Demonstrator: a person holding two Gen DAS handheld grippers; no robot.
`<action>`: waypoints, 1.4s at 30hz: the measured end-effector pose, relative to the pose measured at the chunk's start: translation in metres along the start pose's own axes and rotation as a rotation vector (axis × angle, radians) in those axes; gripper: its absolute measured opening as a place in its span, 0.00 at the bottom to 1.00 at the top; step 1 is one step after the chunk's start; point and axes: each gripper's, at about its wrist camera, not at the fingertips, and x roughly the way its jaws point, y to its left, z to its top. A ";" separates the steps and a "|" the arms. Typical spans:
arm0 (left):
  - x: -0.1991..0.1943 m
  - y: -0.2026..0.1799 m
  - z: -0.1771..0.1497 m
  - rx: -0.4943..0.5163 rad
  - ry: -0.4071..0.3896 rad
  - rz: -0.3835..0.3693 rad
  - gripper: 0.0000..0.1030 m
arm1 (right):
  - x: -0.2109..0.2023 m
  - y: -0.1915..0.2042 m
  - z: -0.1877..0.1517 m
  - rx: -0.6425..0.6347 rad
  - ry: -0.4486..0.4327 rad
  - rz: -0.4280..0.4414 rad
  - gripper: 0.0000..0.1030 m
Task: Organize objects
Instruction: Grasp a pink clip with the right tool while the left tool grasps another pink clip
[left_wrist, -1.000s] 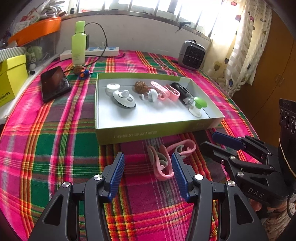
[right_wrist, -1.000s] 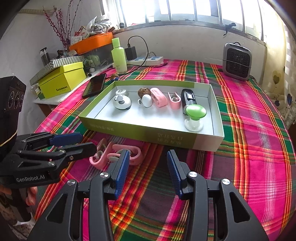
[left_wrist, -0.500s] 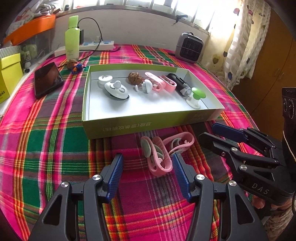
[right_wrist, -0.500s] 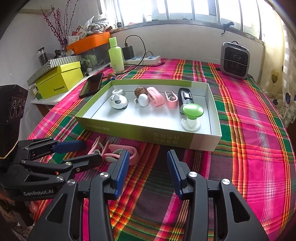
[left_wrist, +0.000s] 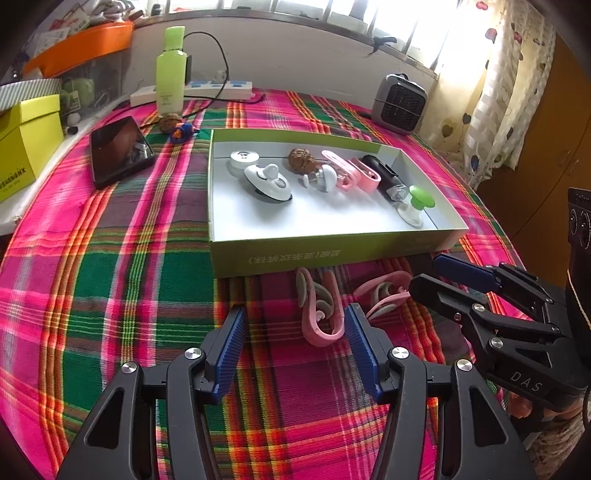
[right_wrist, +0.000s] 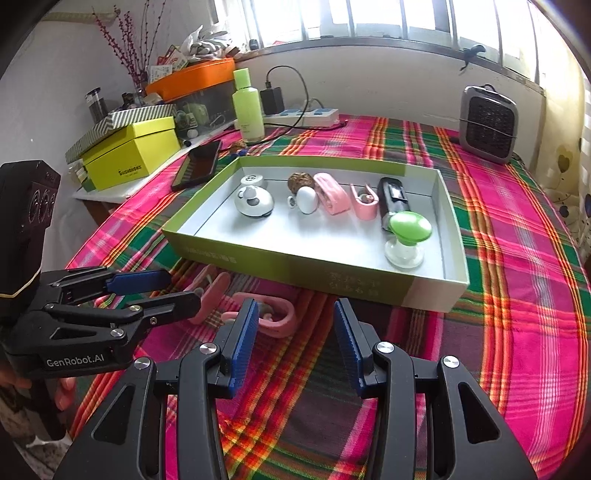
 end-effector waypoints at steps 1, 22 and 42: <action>-0.001 0.001 0.000 -0.004 -0.001 0.004 0.52 | 0.002 0.001 0.001 -0.006 0.004 0.012 0.42; -0.004 0.016 -0.001 -0.035 -0.001 0.023 0.52 | 0.005 0.030 -0.013 -0.165 0.091 0.130 0.42; -0.006 0.016 -0.005 -0.033 0.012 -0.012 0.52 | 0.027 0.042 -0.005 -0.207 0.103 0.005 0.42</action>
